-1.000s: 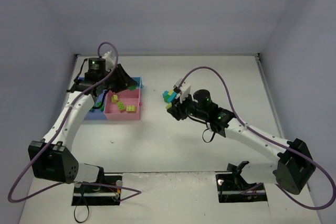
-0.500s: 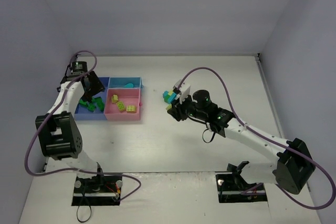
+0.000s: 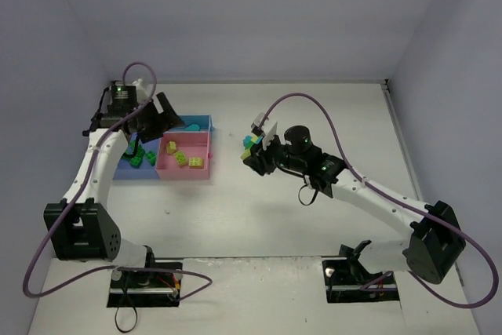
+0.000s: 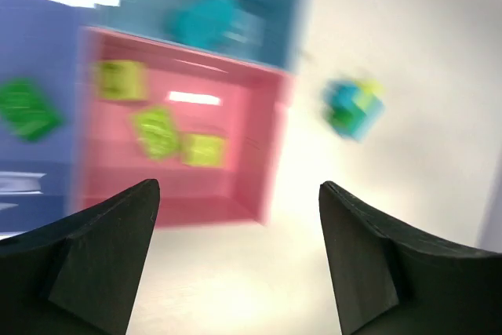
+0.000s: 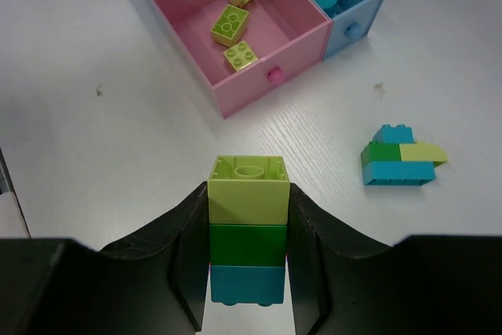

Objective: Sort the legos into containers by color

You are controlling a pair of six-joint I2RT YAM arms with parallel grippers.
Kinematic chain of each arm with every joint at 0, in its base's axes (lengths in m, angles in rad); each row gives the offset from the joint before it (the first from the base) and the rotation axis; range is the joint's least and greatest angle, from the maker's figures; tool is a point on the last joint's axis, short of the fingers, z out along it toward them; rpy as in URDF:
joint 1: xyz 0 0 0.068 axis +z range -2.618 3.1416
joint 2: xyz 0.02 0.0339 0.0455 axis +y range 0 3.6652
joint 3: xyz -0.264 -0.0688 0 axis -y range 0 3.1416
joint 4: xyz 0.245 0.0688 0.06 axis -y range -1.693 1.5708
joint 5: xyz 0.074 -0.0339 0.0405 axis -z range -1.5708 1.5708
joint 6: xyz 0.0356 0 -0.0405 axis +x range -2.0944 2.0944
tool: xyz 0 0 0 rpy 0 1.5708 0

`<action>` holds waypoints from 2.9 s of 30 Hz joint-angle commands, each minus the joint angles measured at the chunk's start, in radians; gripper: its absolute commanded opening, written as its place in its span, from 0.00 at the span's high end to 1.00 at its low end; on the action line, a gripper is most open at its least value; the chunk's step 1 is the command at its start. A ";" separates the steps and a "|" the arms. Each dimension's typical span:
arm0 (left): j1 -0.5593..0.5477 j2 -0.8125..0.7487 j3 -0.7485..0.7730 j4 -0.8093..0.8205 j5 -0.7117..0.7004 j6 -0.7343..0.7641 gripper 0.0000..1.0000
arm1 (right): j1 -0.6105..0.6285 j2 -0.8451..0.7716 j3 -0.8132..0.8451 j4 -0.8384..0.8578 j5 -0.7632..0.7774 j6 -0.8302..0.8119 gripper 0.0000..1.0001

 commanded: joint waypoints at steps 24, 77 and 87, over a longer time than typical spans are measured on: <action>-0.471 -0.061 0.091 -0.049 0.420 -0.021 0.25 | 0.011 0.066 0.204 -0.079 -0.243 -0.178 0.91; -0.500 -0.053 0.093 -0.037 0.408 0.014 1.00 | -0.001 0.000 0.127 -0.082 -0.157 -0.168 0.57; -0.499 -0.049 0.080 -0.061 0.407 0.028 1.00 | -0.002 -0.009 0.120 -0.079 -0.166 -0.163 1.00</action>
